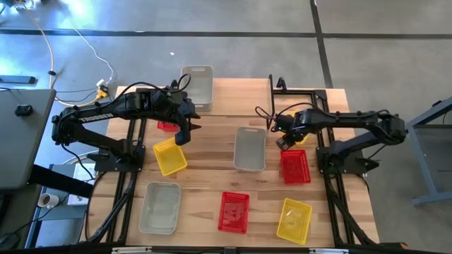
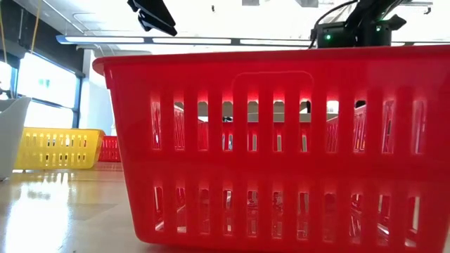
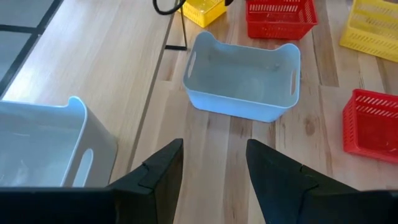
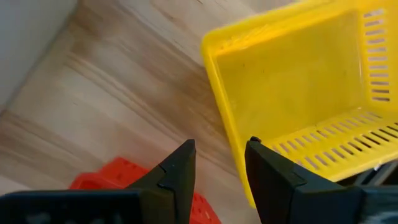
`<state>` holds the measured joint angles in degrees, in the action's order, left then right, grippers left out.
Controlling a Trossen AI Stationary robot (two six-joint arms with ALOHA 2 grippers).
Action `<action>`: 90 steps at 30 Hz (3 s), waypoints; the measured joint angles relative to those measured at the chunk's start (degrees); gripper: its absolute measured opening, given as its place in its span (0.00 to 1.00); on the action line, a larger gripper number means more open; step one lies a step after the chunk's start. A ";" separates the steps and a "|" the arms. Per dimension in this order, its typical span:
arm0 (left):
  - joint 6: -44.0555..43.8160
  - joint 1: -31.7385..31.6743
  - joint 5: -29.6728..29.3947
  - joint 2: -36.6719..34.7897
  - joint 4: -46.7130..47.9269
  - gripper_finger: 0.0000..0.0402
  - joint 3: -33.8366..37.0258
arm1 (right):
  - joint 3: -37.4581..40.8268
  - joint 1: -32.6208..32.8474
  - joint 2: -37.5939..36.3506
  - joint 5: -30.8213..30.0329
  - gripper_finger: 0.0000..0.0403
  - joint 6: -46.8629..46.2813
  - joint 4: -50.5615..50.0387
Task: Stack baskets on shelf by color
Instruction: Put the top yellow bin on the shelf
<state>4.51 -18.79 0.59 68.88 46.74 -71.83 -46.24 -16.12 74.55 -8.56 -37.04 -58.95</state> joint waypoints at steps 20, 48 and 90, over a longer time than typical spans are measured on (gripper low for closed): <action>0.15 0.00 0.00 0.00 -0.22 0.41 0.00 | -0.07 0.04 7.22 0.20 0.14 0.00 -2.56; -7.46 0.00 -4.48 0.02 -0.31 0.41 0.00 | -21.82 2.73 0.89 -11.77 0.00 -1.34 -22.07; -28.38 5.23 -10.67 0.00 18.22 0.41 -0.02 | -48.28 2.56 20.16 -19.87 0.00 51.10 -8.40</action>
<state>-23.87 -13.56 -10.08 68.88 64.96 -71.85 -94.52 -13.56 94.71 -28.43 14.07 -67.36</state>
